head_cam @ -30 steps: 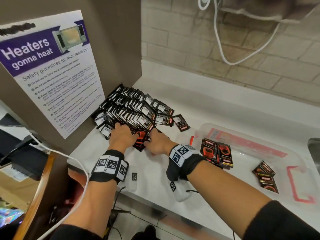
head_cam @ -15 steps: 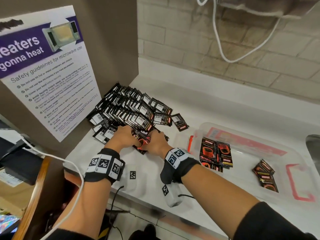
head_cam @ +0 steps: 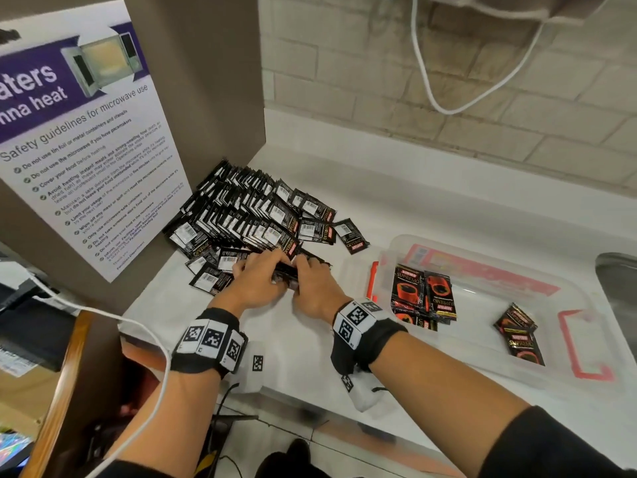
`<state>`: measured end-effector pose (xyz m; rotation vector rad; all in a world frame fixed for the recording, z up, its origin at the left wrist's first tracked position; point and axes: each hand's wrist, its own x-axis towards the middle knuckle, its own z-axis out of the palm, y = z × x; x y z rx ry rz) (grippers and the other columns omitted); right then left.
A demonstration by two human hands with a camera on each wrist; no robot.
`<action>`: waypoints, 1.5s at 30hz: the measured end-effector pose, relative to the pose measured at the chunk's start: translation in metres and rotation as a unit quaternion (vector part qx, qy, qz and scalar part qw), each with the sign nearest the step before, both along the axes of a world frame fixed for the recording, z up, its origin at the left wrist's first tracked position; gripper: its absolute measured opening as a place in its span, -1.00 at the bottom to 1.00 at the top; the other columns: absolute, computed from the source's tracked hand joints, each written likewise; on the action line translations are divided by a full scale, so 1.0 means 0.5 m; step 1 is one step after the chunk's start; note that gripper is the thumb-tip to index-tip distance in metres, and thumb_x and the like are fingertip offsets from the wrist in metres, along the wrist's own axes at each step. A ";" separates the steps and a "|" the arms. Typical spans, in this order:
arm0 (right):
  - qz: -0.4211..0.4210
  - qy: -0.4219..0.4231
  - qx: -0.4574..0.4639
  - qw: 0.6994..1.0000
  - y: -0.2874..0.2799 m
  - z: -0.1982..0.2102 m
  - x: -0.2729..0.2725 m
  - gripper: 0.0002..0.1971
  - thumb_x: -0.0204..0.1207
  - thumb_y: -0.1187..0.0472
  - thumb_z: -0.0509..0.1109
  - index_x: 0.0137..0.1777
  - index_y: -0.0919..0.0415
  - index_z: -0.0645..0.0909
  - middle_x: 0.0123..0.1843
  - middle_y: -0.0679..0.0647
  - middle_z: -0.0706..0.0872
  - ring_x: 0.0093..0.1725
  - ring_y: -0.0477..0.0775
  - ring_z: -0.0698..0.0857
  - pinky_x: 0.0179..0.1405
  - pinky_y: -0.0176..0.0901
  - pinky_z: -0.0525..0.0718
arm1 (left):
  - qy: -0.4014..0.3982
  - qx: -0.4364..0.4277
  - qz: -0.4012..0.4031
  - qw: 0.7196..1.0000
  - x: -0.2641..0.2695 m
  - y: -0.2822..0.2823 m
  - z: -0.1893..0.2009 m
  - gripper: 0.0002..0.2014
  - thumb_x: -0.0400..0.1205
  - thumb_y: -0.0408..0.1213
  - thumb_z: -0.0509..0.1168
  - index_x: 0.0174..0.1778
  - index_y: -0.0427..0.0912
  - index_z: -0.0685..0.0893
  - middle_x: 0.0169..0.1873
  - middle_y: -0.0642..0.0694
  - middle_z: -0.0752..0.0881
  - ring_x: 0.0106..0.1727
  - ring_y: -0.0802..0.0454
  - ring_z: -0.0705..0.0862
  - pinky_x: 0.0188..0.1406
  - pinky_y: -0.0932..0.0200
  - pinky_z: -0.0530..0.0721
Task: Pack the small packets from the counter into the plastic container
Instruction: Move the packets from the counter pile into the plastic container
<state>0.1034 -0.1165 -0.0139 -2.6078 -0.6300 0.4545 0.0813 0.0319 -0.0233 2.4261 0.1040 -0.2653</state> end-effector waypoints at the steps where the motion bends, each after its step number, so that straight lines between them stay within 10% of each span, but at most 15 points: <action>1: 0.004 0.006 -0.001 1.000 -0.001 -0.003 -0.001 -0.54 0.54 0.33 0.34 0.43 0.24 0.34 0.34 0.29 0.48 0.32 0.31 0.45 0.28 0.09 0.50 | -0.009 0.002 0.003 1.000 -0.004 -0.001 -0.003 -0.70 0.60 -0.38 0.36 0.11 0.13 0.55 0.07 0.14 0.60 0.24 0.01 0.40 0.23 0.09 0.09; 7: -0.015 -0.019 0.051 0.998 0.000 0.033 0.011 -0.65 0.58 0.32 0.34 0.35 0.26 0.43 0.20 0.26 0.56 0.18 0.28 0.58 0.14 0.04 0.57 | -0.071 -0.080 0.013 0.994 -0.004 0.005 0.025 -0.72 0.61 -0.45 0.38 0.08 0.04 0.59 -0.05 0.04 0.66 0.14 0.00 0.51 0.30 0.02 0.33; 13: -0.057 -0.059 0.198 0.977 -0.060 0.146 0.021 -0.68 0.58 0.28 0.36 0.33 0.19 0.51 0.10 0.12 0.69 -0.09 0.05 0.67 -0.05 -0.09 0.63 | -0.115 -0.194 -0.008 0.974 0.020 -0.008 0.124 -0.65 0.66 -0.43 0.32 0.08 0.22 0.53 -0.24 0.14 0.71 -0.41 0.18 0.59 -0.42 0.24 0.57; 16: -0.076 -0.007 0.277 0.958 -0.131 0.201 0.021 -0.71 0.58 0.29 0.35 0.29 0.13 0.53 0.05 0.11 0.75 -0.14 0.10 0.73 -0.11 -0.12 0.69 | -0.125 -0.230 -0.024 0.965 0.038 -0.060 0.173 -0.62 0.63 -0.44 0.34 0.05 0.24 0.55 -0.19 0.19 0.70 -0.23 0.24 0.66 -0.23 0.29 0.62; 18: -0.090 0.025 0.286 0.954 -0.190 0.223 0.024 -0.75 0.60 0.29 0.32 0.25 0.11 0.53 0.04 0.14 0.75 -0.17 0.11 0.75 -0.21 -0.15 0.72 | -0.110 -0.239 -0.047 0.964 0.049 -0.113 0.199 -0.66 0.61 -0.46 0.36 0.10 0.11 0.56 -0.03 -0.06 0.71 -0.05 0.00 0.68 -0.01 -0.02 0.65; 28: -0.213 0.232 0.221 0.923 -0.473 0.192 -0.006 -0.74 0.62 0.27 0.39 0.25 0.17 0.46 0.13 0.27 0.72 -0.09 0.11 0.76 -0.10 -0.04 0.71 | -0.070 0.027 -0.291 0.954 0.065 -0.367 0.207 -0.58 0.53 -0.05 0.50 0.27 0.02 0.58 0.14 0.02 0.57 0.16 0.04 0.56 0.21 -0.01 0.57; 34: -0.182 0.310 0.174 0.917 -0.505 0.146 -0.032 -0.82 0.64 0.33 0.36 -0.02 -0.01 0.52 -0.09 -0.03 0.68 -0.19 -0.11 0.62 -0.25 -0.31 0.55 | 0.017 0.120 -0.370 0.921 0.068 -0.424 0.163 -0.48 0.47 0.00 0.54 0.31 0.00 0.56 0.20 0.05 0.69 0.18 0.00 0.66 0.21 -0.06 0.64; 42: -0.186 0.300 0.167 0.921 -0.489 0.102 -0.032 -0.77 0.53 0.33 0.52 0.05 0.08 0.56 0.20 0.11 0.65 0.20 0.08 0.63 0.25 -0.17 0.60 | 0.036 0.168 -0.378 0.910 0.084 -0.434 0.132 -0.70 0.45 0.02 0.53 -0.06 0.00 0.61 -0.12 0.09 0.71 -0.04 0.01 0.66 -0.02 0.04 0.41; 45: -0.216 0.285 0.138 0.924 -0.491 0.086 -0.032 -0.68 0.43 0.23 0.62 -0.14 0.07 0.46 0.04 0.10 0.62 0.05 0.04 0.60 0.06 -0.19 0.54 | 0.038 0.182 -0.378 0.907 0.087 -0.434 0.121 -0.78 0.47 0.02 0.51 -0.19 0.11 0.59 -0.24 0.24 0.64 -0.09 0.12 0.61 0.05 0.01 0.24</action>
